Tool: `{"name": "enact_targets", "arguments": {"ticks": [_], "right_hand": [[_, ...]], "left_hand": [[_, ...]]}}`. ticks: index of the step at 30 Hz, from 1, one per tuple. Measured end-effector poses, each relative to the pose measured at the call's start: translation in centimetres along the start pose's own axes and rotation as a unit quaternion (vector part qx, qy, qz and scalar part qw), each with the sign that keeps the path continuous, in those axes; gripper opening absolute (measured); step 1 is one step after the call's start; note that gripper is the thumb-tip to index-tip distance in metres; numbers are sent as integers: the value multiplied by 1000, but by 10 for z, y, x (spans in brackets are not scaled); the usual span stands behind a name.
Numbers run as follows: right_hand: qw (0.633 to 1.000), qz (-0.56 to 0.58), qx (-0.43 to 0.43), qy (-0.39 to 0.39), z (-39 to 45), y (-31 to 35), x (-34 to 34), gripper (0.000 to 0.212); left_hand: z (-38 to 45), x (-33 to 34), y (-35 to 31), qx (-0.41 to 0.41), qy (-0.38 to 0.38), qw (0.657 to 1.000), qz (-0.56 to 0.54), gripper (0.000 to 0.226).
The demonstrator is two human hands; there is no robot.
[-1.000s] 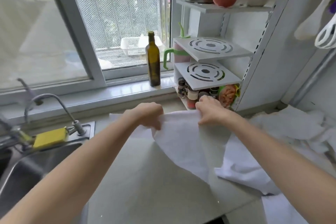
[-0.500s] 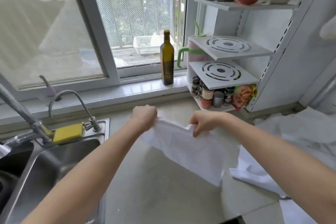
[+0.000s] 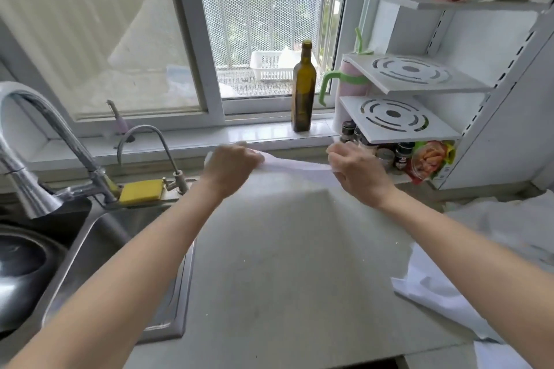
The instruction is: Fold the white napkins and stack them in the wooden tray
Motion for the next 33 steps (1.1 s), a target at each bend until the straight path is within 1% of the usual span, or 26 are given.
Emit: {"name": "enact_targets", "arguments": {"ticks": [1,3,4,6,8,9,11,12,13,14,15,16,17,18,19,20,21,23,25,27,29,31,33], "right_hand": [[998,35,6,42,-10,3,12,8],[985,87,51,141,-35,5,37,7],[975,98,81,184,-48,5,51,7],[957,98,124,243,-74,9,72,10],[939,86,140,301,-98,13,93,13],[925,79,143,343,-110,15,103,11],[885,84,153,433,-130,18,119,4],[862,100,159,472,-139,18,126,5],[840,118,157,505,-145,20,130,7],[820,128,151,536,-149,22,133,14],[796,135,148,572,-150,25,132,15],[764,145,149,611,-151,27,131,8],[728,160,157,648,-150,28,129,9],[696,172,167,677,-150,29,127,16],[674,183,177,693,-150,29,126,19],[664,192,185,698,-149,29,126,16],[666,196,188,694,-147,29,126,12],[689,197,195,670,-142,25,131,26],[719,210,219,625,-135,22,134,34],[756,220,249,564,-129,16,139,34],[794,207,258,509,-122,15,144,34],[824,183,249,474,-119,19,151,34],[839,158,255,454,-118,24,161,32]], "left_hand": [[-11,8,-11,17,34,999,-4,31],[-34,29,-36,39,151,988,-15,20],[-47,43,-47,28,222,974,-21,19],[-70,65,-69,4,315,948,-43,19],[-88,84,-91,-18,354,933,-70,18],[-96,91,-102,-19,370,925,-83,19],[-111,100,-122,4,410,907,-99,18],[-118,100,-131,23,435,894,-108,20],[-123,100,-138,40,462,878,-121,22],[-128,100,-144,50,488,860,-142,23],[-133,98,-148,57,518,836,-169,24],[-138,97,-150,64,553,807,-197,26],[-144,96,-153,73,588,775,-220,28],[-152,95,-155,77,620,744,-235,31],[-158,95,-156,73,646,720,-245,35],[-162,96,-155,64,662,703,-253,37],[-164,98,-155,55,669,694,-260,37],[-162,101,-150,49,664,696,-270,35],[-156,105,-142,37,639,717,-275,35],[-150,113,-133,8,609,735,-297,38],[-147,125,-126,-33,585,736,-340,42],[-148,137,-123,-72,564,736,-367,42],[-149,144,-122,-96,538,756,-361,39]]}}
Point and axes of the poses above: each hand's wrist, its own z-axis towards the middle knuckle, its own x-axis out of the palm, y = z × x, the point moved 3 cm from there along z, towards the middle knuckle, and after that the axes turned 10 degrees about z, right-handed, at the moved point
